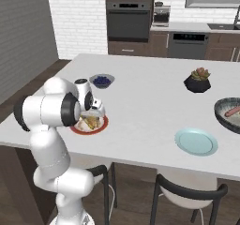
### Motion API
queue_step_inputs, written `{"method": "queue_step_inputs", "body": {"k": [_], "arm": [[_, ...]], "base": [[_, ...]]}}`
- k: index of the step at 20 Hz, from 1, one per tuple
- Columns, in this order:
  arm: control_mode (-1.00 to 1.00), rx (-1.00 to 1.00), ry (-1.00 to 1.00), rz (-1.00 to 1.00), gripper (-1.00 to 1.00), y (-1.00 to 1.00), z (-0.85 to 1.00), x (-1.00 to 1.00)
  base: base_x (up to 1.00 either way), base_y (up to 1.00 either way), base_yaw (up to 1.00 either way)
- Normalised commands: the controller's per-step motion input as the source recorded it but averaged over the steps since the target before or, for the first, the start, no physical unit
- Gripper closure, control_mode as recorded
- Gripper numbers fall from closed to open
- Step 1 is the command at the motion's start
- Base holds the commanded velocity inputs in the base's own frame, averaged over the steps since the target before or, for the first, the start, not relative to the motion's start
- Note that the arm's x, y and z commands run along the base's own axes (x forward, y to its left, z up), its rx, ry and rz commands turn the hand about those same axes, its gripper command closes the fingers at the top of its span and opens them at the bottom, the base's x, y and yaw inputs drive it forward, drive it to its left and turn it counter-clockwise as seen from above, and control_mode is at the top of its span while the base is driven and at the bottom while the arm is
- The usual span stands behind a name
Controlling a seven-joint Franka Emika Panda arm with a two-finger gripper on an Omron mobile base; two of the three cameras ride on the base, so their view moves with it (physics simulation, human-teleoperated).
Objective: Place one bun and one sausage from the bowl on each plate.
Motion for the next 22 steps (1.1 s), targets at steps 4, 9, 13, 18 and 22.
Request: {"method": "queue_step_inputs", "body": {"k": [4, 9, 13, 18, 22], "arm": [[-1.00, 0.03, 0.51, 0.00, -1.00, 0.06, -0.14, 0.23], [-1.00, 0.00, -0.27, 0.00, -1.00, 0.00, 0.38, -0.65], [-1.00, 0.00, -0.25, 0.00, -1.00, 0.00, 0.48, -0.99], [-1.00, 0.01, -0.27, 0.00, -1.00, -0.01, 0.45, -1.00], [-1.00, 0.05, -0.07, 0.00, -1.00, -0.12, 0.44, -1.00]], "base": [[0.00, 0.00, 0.00], [0.00, 0.00, 0.00], [0.00, 0.00, 0.00], [0.00, 0.00, 0.00], [0.00, 0.00, 0.00]]}}
